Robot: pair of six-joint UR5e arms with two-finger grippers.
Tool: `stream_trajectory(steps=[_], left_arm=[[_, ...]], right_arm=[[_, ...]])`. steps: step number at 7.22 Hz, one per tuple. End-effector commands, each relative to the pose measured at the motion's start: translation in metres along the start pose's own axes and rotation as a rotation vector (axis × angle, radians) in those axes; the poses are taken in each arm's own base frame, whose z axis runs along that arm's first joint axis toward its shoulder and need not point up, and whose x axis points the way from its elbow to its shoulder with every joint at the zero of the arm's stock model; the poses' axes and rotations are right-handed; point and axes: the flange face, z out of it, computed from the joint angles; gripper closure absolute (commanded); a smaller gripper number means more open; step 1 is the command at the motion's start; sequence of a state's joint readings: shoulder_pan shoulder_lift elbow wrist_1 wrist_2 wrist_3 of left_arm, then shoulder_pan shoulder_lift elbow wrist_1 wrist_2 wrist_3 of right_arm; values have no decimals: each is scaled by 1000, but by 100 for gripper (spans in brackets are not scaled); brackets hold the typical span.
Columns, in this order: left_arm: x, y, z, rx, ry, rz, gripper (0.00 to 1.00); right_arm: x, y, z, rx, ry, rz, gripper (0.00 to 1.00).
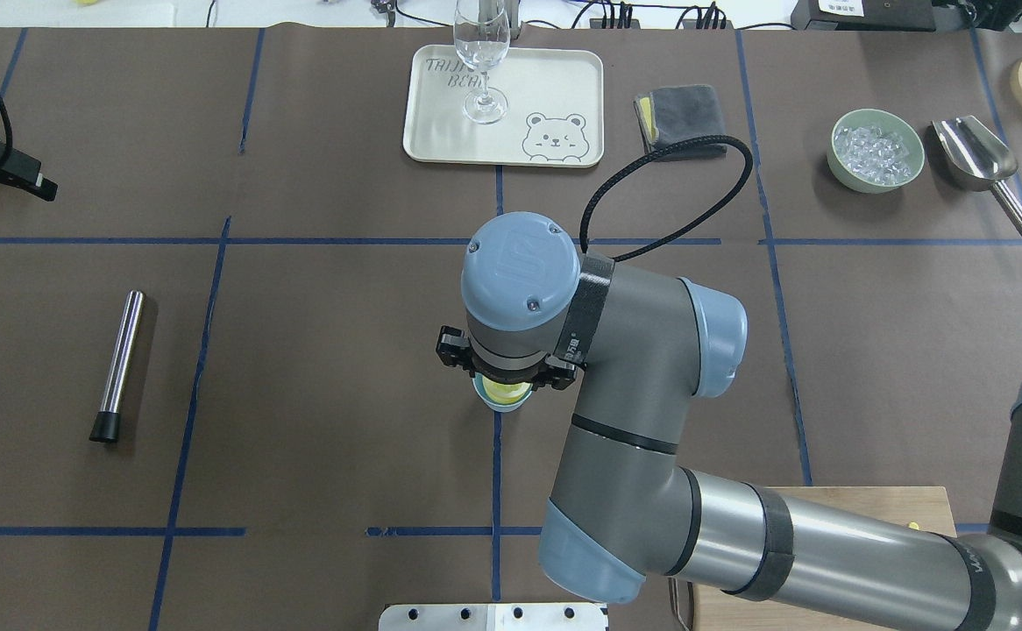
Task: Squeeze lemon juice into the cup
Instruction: 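Lower the lemon slice into the blue cup and squeeze it, then raise the right gripper from the cup while the left arm reaches for the muddler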
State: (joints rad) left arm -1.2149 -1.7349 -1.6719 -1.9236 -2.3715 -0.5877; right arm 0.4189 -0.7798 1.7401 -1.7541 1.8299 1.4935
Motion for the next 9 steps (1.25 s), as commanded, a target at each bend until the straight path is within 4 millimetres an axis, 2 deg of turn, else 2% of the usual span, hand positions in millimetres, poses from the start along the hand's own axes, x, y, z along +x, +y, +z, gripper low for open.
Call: stream_trajectory(steps=[1, 2, 3, 4, 5, 6, 7, 8, 9], left_arm=[[-1, 0, 0, -1, -1, -1, 0], [-1, -1, 1, -2, -1, -3, 0], [1, -6, 4, -3, -1, -7, 0], [8, -8, 14, -19, -1, -8, 0], [20, 0, 30, -54, 0, 1, 0], [30, 7, 43, -81, 4, -58, 0], [35, 12, 44, -92, 9, -140, 0], [37, 20, 58, -115, -3, -167, 0], [44, 30, 75, -145, -11, -153, 0]], right_arm=[[0, 1, -7, 2, -14, -2, 0], [2, -11, -16, 15, -21, 10, 0], [19, -37, -29, 16, -23, 40, 0], [56, -59, -38, 24, -5, 52, 0], [99, -85, -42, 46, 15, 6, 0], [123, -111, -47, 71, 38, -80, 0], [152, -141, -54, 66, 51, -141, 0], [195, -169, -57, 37, 58, -143, 0], [229, -192, -64, 25, 48, -161, 0]])
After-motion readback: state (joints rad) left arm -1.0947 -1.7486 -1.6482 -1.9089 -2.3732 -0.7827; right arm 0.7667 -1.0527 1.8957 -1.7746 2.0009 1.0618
